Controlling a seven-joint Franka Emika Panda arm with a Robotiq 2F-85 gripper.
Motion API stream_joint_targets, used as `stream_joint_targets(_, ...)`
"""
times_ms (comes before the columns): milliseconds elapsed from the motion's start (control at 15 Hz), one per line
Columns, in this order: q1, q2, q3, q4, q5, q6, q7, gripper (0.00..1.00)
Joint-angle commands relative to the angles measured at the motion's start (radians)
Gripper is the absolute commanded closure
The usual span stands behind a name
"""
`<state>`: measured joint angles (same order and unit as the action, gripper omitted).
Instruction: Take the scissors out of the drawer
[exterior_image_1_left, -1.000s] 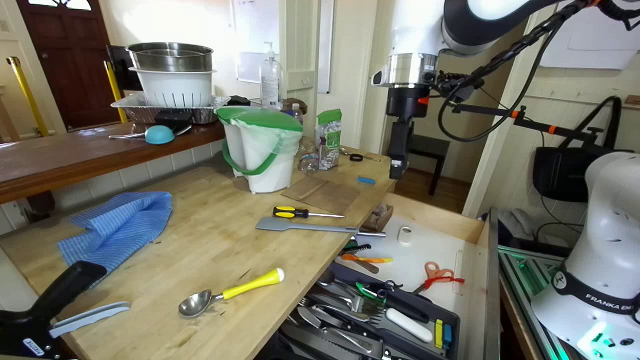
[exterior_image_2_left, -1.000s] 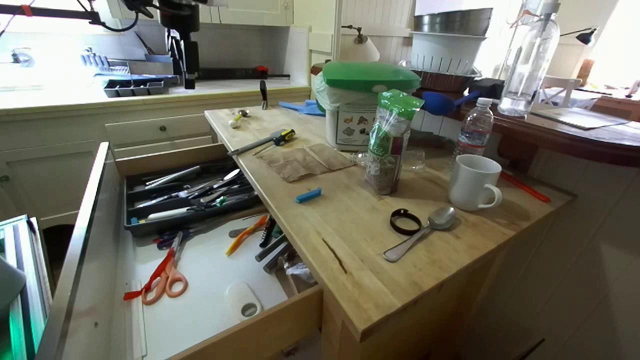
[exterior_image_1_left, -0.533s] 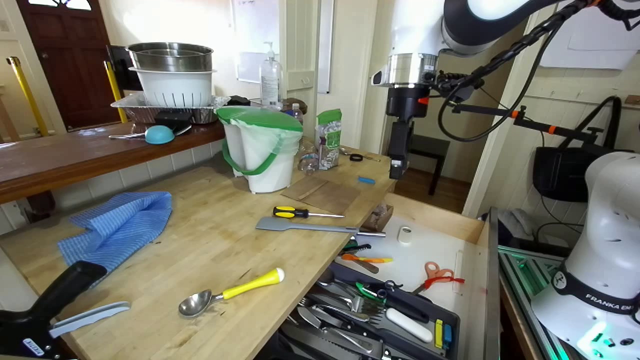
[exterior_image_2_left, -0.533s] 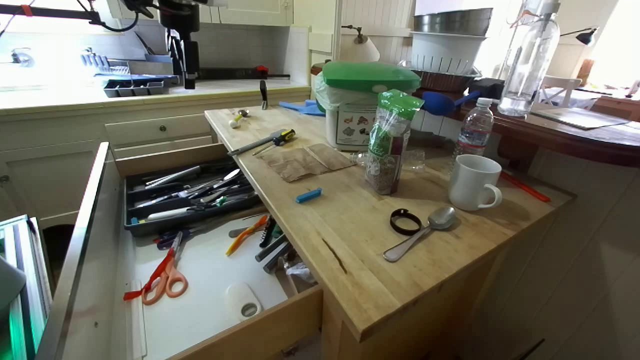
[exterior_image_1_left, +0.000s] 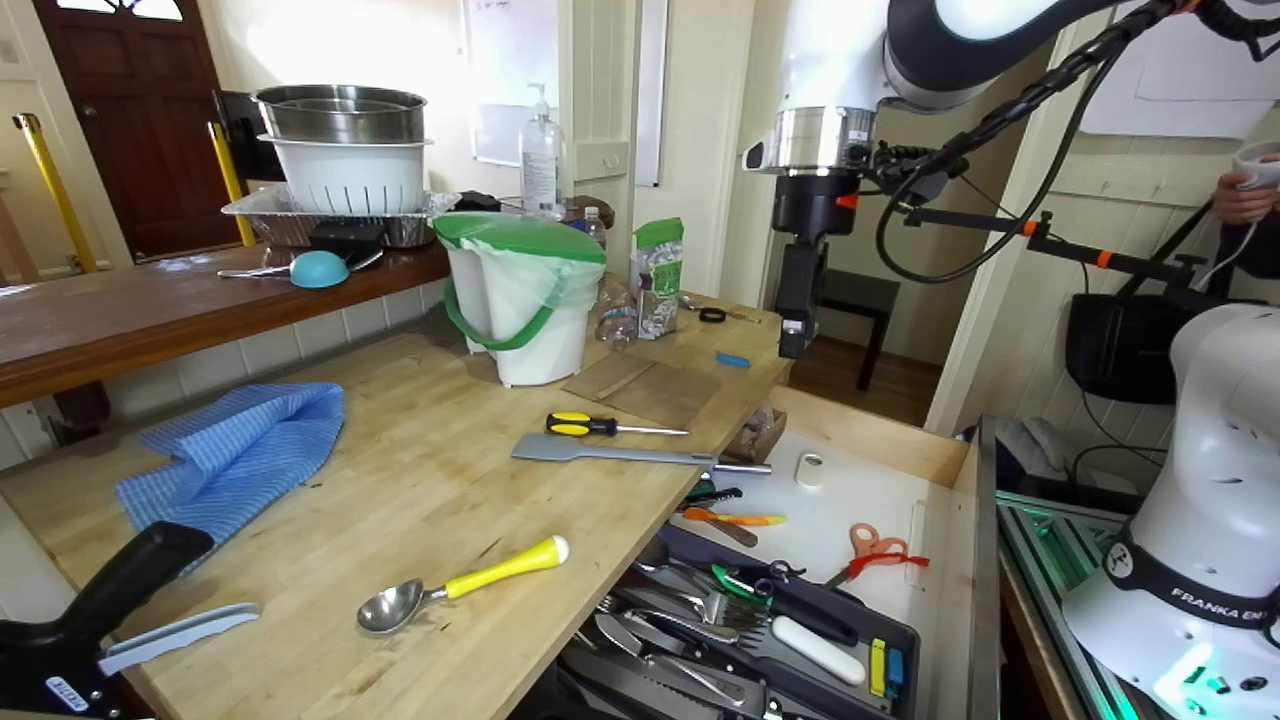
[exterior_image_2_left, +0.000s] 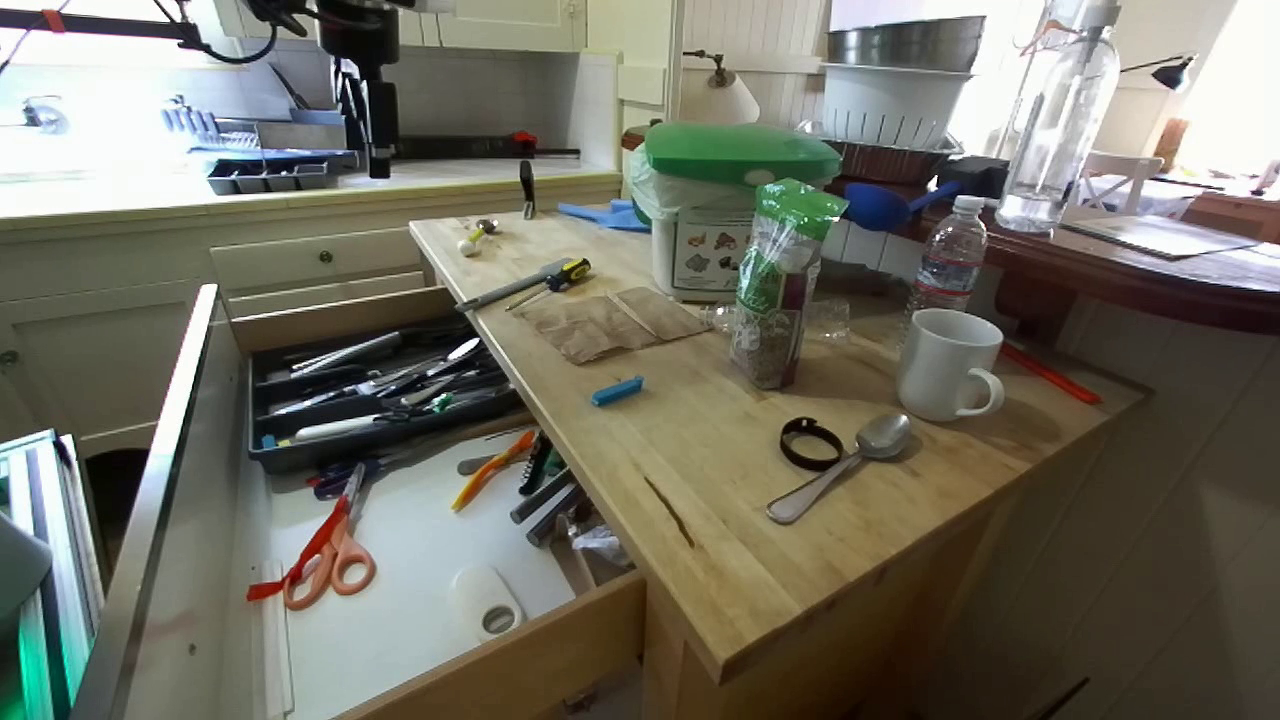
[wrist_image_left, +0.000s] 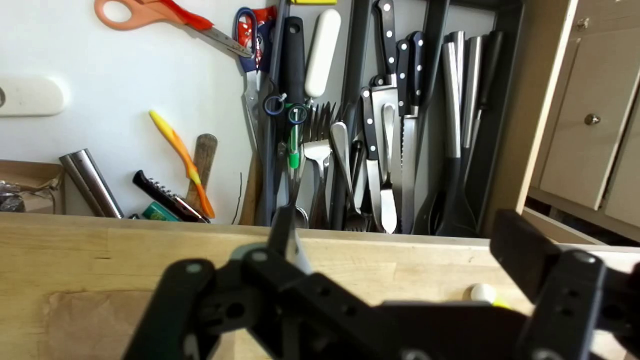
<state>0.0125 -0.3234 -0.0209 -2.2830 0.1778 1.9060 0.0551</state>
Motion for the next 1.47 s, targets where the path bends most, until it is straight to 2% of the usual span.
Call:
stream_joint_targets(0, -0.009, 0.002, 0.011, -0.007, -0.026, -0.022, 0.001, 0.00)
stream_joint_targets(200, -0.001, -0.041, 0.012, -0.070, -0.065, -0.023, -0.075, 0.00)
stream_joint_targets(400, 0.014, -0.117, 0.024, -0.176, -0.141, 0.029, -0.189, 0.00)
stream_joint_targets(667, 0.027, -0.174, -0.008, -0.349, -0.202, 0.197, -0.379, 0.00)
stream_joint_targets(800, 0.031, -0.180, -0.066, -0.427, -0.175, 0.337, -0.501, 0.00)
stream_joint_targets(933, 0.008, -0.193, -0.166, -0.524, -0.173, 0.445, -0.652, 0.00)
stream_joint_targets(1000, 0.012, -0.165, -0.204, -0.540, -0.169, 0.488, -0.711, 0.00)
stream_joint_targets(1067, 0.020, -0.089, -0.260, -0.476, -0.156, 0.496, -0.797, 0.00)
stream_joint_targets(1200, 0.028, -0.060, -0.332, -0.499, -0.114, 0.527, -0.937, 0.00)
stream_joint_targets(1333, 0.013, -0.019, -0.347, -0.494, -0.091, 0.489, -0.999, 0.00)
stream_joint_targets(1400, -0.017, -0.067, -0.309, -0.494, -0.111, 0.485, -0.947, 0.00)
